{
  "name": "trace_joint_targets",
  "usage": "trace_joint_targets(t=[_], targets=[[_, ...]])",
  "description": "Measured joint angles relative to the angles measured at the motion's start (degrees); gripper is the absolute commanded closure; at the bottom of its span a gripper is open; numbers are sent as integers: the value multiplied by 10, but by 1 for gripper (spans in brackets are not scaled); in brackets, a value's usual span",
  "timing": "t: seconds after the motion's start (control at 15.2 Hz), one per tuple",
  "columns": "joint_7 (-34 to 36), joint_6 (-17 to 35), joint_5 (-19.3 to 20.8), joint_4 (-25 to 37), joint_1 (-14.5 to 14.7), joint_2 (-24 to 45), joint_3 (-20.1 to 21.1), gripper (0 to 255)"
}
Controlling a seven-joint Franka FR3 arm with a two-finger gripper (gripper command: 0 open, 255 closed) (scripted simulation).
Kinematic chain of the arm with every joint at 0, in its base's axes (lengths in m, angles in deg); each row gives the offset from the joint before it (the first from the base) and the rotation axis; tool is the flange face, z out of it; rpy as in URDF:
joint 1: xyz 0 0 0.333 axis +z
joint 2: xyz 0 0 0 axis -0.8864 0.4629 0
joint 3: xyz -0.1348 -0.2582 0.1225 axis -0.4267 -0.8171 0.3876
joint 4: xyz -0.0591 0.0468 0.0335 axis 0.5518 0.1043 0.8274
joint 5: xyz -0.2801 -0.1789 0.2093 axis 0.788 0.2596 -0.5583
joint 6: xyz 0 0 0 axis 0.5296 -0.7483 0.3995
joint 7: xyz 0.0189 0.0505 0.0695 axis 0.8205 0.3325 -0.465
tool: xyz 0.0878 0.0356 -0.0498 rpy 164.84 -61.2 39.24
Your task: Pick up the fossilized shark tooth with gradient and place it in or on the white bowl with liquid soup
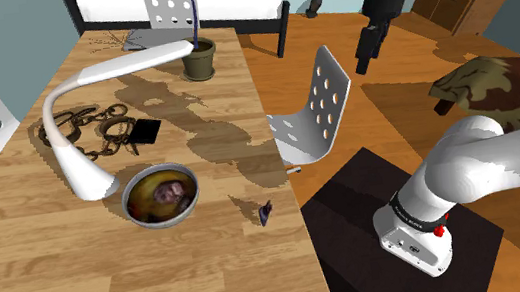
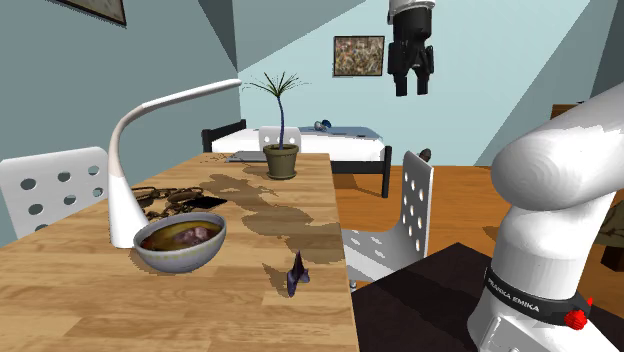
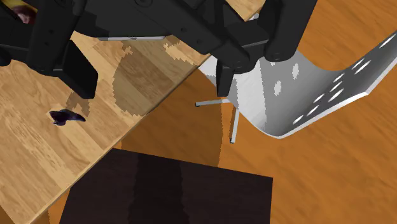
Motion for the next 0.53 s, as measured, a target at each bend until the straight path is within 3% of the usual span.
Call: trace_joint_targets(t=[0.13,0.53], targets=[[1,7,-3,-6,3,1,4,0],[9,90,-29,-62,37,32,44,0]])
